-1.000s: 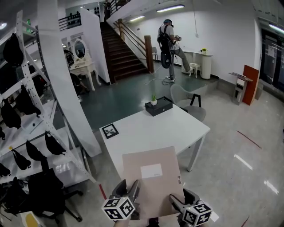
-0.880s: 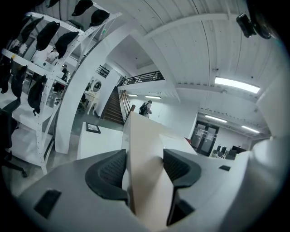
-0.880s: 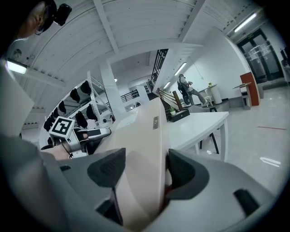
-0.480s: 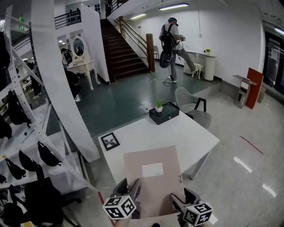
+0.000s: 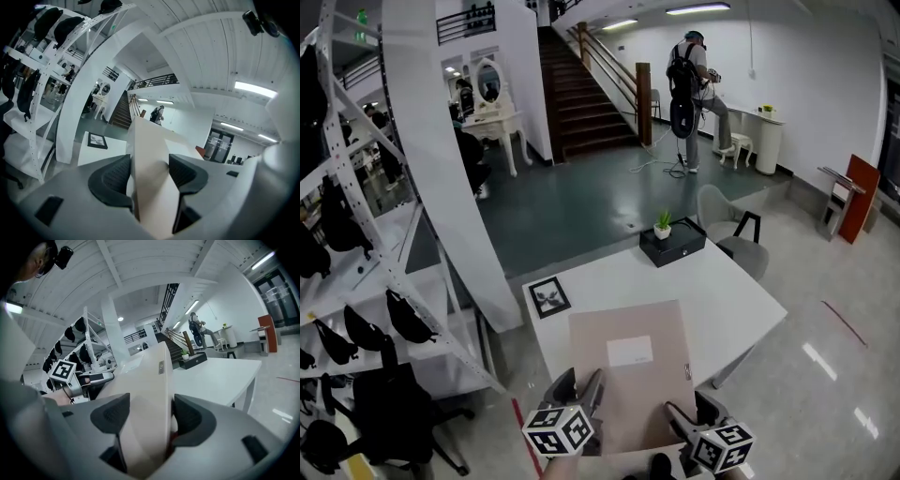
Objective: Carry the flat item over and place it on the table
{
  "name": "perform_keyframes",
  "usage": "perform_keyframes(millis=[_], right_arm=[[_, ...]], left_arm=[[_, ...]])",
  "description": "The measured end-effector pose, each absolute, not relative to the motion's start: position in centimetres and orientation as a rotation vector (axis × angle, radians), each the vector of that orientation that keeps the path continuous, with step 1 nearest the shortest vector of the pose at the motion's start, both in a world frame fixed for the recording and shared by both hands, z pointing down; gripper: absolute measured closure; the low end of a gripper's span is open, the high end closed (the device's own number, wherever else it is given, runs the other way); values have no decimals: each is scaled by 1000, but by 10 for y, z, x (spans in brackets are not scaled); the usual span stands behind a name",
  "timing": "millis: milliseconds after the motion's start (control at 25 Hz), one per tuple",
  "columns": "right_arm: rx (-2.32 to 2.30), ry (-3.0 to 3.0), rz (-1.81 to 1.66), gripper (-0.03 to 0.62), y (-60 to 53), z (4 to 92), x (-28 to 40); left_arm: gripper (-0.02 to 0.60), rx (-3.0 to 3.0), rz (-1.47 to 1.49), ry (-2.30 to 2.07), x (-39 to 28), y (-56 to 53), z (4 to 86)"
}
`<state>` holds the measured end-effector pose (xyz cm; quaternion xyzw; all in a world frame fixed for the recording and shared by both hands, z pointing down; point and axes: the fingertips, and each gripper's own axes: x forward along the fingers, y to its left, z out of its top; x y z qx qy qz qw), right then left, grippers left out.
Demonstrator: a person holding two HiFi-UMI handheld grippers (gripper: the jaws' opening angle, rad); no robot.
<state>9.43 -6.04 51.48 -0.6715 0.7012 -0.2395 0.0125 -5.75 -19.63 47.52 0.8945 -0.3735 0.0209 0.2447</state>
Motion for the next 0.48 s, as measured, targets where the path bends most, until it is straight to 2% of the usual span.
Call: perform_keyframes(millis=[480], right_arm=[[-1916,2385,-751,306,-143,515,111]], left_arm=[[325,2341,-1,-1211,-61,-252,473]])
